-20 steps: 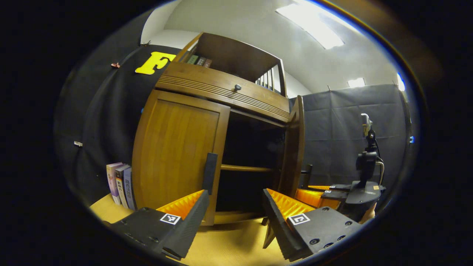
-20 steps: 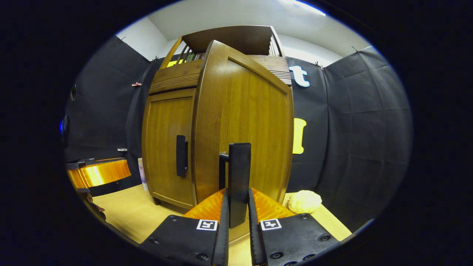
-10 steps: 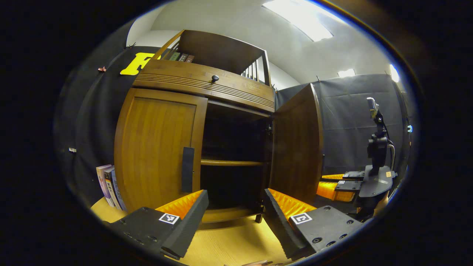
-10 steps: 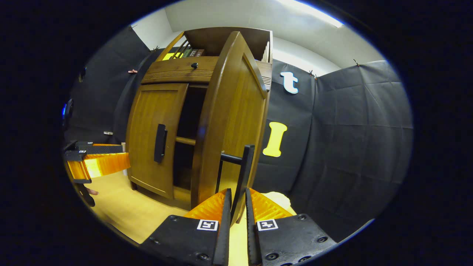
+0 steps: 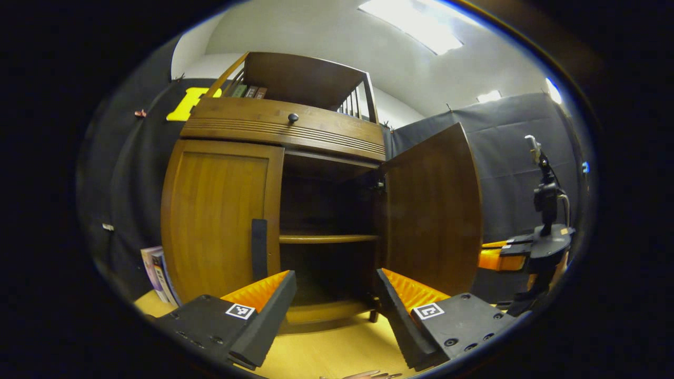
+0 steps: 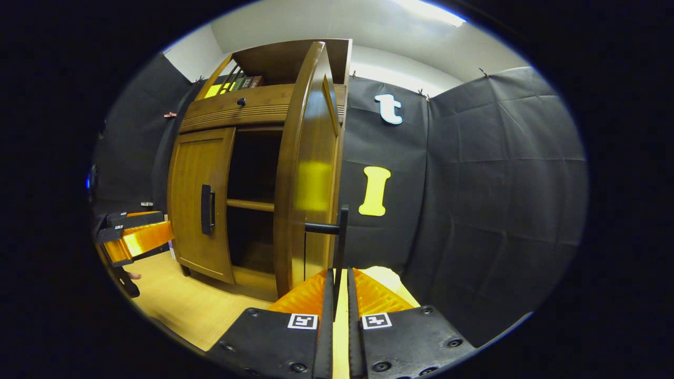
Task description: Open the right door of the double-door shoe cabinet with the right hand, and open the left door with the left hand.
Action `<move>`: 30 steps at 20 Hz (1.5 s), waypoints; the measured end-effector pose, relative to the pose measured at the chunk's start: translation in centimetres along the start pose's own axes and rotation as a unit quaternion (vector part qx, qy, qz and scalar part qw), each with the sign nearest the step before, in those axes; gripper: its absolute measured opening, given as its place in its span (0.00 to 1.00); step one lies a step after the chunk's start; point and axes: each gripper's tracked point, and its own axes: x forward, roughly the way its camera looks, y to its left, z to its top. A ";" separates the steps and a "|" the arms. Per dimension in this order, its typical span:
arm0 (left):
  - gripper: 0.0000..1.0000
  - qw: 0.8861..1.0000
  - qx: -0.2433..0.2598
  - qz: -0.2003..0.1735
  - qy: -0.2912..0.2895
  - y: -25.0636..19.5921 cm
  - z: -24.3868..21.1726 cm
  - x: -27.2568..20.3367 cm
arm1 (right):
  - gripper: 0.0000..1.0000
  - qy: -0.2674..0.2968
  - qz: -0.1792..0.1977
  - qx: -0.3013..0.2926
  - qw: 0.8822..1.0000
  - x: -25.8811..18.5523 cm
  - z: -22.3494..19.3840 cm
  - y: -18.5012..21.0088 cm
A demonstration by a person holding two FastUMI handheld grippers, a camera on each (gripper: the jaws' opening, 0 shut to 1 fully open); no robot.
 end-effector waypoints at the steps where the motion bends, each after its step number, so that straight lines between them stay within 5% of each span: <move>1: 0.94 1.000 0.012 0.009 -0.003 0.1 -0.1 0.3 | 0.16 -0.003 -0.005 -0.005 1.000 -0.3 0.0 -0.6; 6: 0.96 1.000 0.006 0.003 -0.013 -0.6 -0.2 1.4 | 0.16 -0.019 -0.073 -0.043 0.996 -2.4 0.8 -4.6; 11: 0.99 0.997 0.008 0.067 -0.025 4.0 0.1 2.7 | 0.20 -0.023 -0.069 0.010 0.997 -4.7 1.3 -5.0; 15: 0.96 0.993 0.034 0.103 -0.048 7.6 0.8 5.4 | 0.46 -0.037 -0.061 0.011 0.997 -6.5 1.6 -4.5; 18: 0.95 0.995 0.036 0.080 -0.049 8.0 0.1 8.0 | 0.99 -0.050 -0.065 -0.005 0.997 -7.2 2.1 -4.3; 30: 0.76 0.991 0.027 0.132 -0.019 12.9 -4.6 15.3 | 0.94 -0.122 -0.133 -0.033 0.983 -10.3 5.6 -6.9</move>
